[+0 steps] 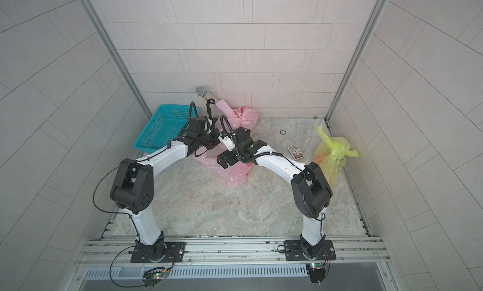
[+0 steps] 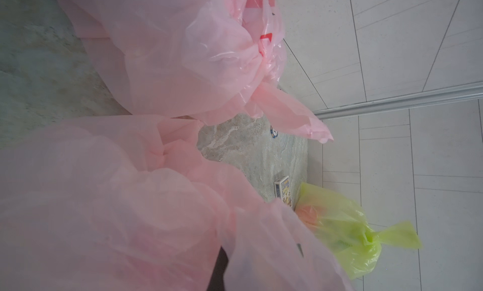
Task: Untie the knot of a plastic bag & take out the apple
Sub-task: Adjust the plastic bag at the center of the board.
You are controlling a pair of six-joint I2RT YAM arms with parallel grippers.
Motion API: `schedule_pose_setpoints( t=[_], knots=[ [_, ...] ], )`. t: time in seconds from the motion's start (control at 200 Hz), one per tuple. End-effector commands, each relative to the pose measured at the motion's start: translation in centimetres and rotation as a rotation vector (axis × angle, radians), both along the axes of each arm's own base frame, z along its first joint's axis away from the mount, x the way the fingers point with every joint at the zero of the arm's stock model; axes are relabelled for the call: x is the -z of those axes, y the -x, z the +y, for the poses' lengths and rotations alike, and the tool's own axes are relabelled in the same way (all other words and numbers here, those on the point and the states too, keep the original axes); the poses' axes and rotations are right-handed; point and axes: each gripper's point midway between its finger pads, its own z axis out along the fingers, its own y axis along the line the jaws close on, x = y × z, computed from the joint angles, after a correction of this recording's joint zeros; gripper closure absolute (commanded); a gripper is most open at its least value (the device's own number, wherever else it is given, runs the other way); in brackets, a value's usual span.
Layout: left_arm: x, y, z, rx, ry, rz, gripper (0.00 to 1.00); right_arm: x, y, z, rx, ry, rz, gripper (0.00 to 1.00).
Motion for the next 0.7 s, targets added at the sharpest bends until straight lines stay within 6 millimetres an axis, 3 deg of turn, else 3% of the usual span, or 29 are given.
schedule_pose_setpoints(
  t=[0.0,0.155,0.26,0.505,0.695],
  knots=[
    [-0.2,-1.2,1.2,-0.068,0.004,-0.034,1.0,1.3,4.1,-1.1,-0.036,0.001,0.152,0.03],
    [1.5,-2.0,2.8,-0.148,-0.041,-0.024,1.0,5.9,9.7,-4.7,-0.047,0.126,0.362,0.06],
    [2.4,-2.2,3.5,-0.191,-0.062,-0.016,1.0,8.4,12.2,-7.4,0.01,0.169,0.469,0.07],
    [5.3,-1.5,4.9,-0.253,-0.096,0.045,1.0,11.1,13.2,-11.0,0.157,0.176,0.501,0.07],
    [7.8,-0.4,6.3,-0.312,-0.12,0.092,1.0,11.7,13.8,-12.8,0.222,0.129,0.518,0.07]
  ],
)
